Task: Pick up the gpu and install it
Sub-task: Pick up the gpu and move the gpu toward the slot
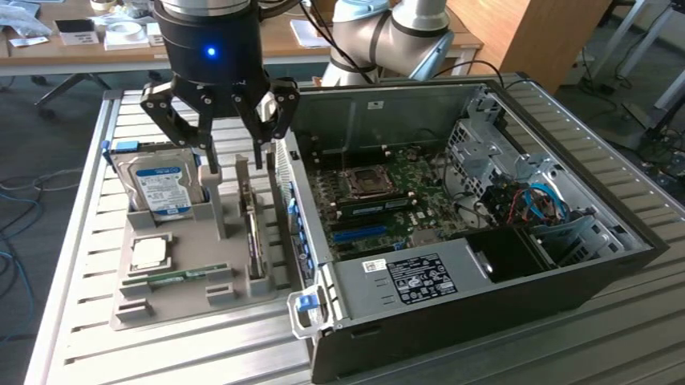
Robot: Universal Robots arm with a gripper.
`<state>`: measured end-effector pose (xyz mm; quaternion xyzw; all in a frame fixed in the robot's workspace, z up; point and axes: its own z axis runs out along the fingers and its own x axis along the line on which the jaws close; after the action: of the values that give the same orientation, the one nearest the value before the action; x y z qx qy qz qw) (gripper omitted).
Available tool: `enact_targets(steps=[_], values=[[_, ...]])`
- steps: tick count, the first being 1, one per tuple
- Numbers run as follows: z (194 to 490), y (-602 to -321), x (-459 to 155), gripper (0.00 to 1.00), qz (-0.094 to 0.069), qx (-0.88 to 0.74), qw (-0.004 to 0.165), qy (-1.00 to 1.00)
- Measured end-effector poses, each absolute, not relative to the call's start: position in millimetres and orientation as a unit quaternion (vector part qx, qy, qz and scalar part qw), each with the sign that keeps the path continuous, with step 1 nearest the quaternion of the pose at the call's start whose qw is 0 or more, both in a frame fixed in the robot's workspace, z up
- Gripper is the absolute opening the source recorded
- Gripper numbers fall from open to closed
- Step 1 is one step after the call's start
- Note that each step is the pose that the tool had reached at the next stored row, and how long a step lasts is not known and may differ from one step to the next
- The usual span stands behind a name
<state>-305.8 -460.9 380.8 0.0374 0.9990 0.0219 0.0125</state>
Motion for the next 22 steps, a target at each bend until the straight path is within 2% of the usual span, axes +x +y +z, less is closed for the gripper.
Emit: enact_targets(steps=[22], values=[[345.1,-460.9,-305.8,0.53,0.022,0.037,0.013,0.999]])
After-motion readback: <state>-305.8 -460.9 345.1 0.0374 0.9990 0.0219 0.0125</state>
